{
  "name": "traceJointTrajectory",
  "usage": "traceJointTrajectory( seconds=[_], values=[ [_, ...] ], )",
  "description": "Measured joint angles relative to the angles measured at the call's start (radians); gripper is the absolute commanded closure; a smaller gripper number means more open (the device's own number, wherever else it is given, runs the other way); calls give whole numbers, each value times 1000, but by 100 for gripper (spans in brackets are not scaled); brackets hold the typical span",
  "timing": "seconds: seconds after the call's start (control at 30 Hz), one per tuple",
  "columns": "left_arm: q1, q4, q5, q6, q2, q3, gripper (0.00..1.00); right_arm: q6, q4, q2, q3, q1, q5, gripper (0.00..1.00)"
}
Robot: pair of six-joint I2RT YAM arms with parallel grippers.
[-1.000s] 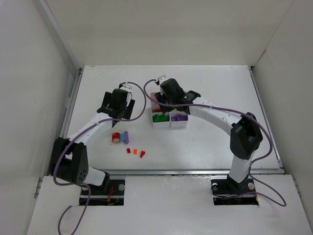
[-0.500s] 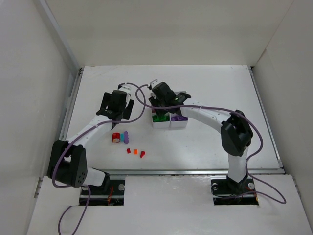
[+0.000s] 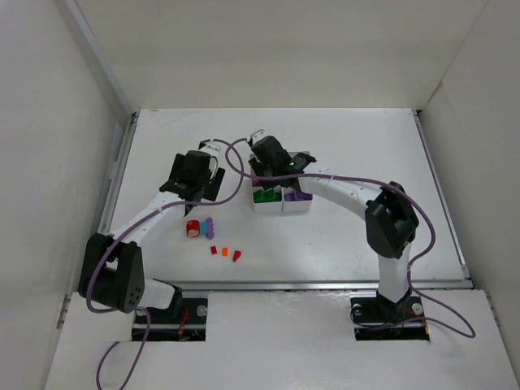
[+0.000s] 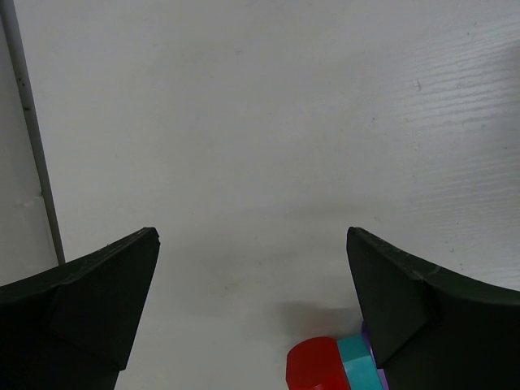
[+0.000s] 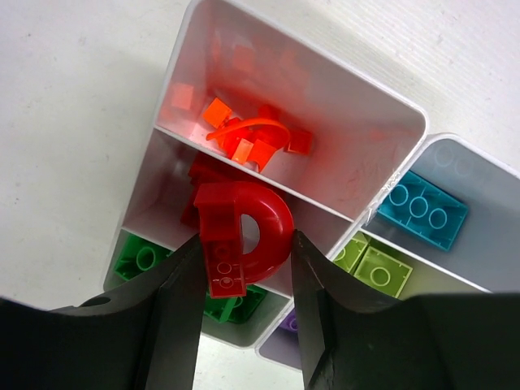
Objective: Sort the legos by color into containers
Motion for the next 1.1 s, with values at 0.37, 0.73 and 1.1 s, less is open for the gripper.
traceJointTrajectory(
  seconds=[0.37,0.73,1.1],
  values=[
    [0,-2,17,8,0,0,0,-11,2,11,21,0,14,20],
    [138,-332,391,396,-98,16,0,-67,0,-63,29,0,-9,19],
    [125,-505,531,829,-241,-113,7,-112,23,-119,11,0,-35,19]
  ],
)
